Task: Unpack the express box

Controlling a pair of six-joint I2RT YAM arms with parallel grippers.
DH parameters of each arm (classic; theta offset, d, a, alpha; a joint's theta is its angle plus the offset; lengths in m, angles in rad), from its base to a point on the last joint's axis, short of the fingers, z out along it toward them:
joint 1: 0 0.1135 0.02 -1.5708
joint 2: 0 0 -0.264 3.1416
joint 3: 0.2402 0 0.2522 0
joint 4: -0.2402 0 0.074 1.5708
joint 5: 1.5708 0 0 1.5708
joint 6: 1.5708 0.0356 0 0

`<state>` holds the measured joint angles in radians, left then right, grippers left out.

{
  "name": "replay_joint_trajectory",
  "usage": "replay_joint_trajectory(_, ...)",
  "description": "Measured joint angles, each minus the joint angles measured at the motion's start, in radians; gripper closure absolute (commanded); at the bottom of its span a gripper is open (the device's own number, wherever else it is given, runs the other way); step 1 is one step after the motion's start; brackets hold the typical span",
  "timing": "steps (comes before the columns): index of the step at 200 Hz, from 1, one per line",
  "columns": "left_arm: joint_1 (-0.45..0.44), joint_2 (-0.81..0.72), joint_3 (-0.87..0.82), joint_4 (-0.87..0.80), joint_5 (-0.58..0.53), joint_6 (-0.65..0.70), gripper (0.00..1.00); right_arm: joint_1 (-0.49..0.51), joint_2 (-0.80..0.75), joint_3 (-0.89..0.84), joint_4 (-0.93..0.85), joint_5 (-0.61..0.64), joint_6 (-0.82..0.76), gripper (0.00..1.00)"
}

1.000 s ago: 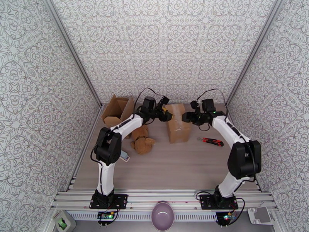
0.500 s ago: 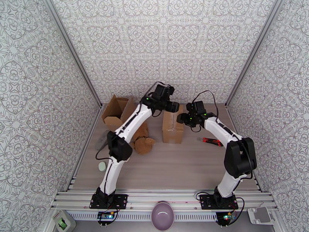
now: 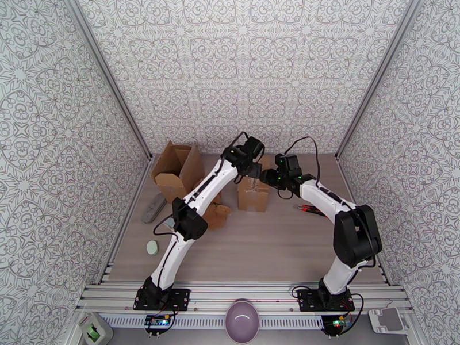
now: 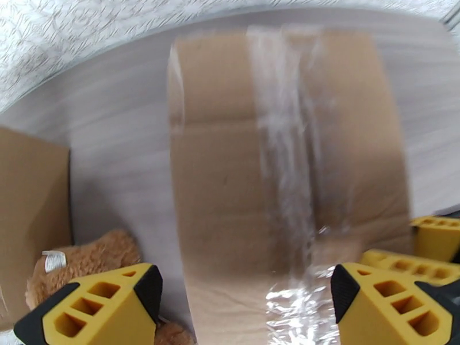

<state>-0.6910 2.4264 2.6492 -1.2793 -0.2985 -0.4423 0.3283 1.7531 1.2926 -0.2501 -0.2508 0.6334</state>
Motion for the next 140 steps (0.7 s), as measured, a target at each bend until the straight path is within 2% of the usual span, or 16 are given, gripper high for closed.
replay_joint_trajectory(78,-0.023,0.020,0.001,-0.022,-0.106,0.002,0.16,-0.002,0.000,-0.029,0.081,-0.029,0.026,0.59)
replay_joint_trajectory(113,-0.030,0.062,0.027,-0.038,-0.161,0.014,0.10,-0.006,0.001,-0.033,0.085,-0.029,0.033,0.61)
replay_joint_trajectory(140,-0.034,0.065,0.034,-0.039,-0.184,0.035,0.20,-0.005,0.001,-0.033,0.087,-0.030,0.033,0.61)
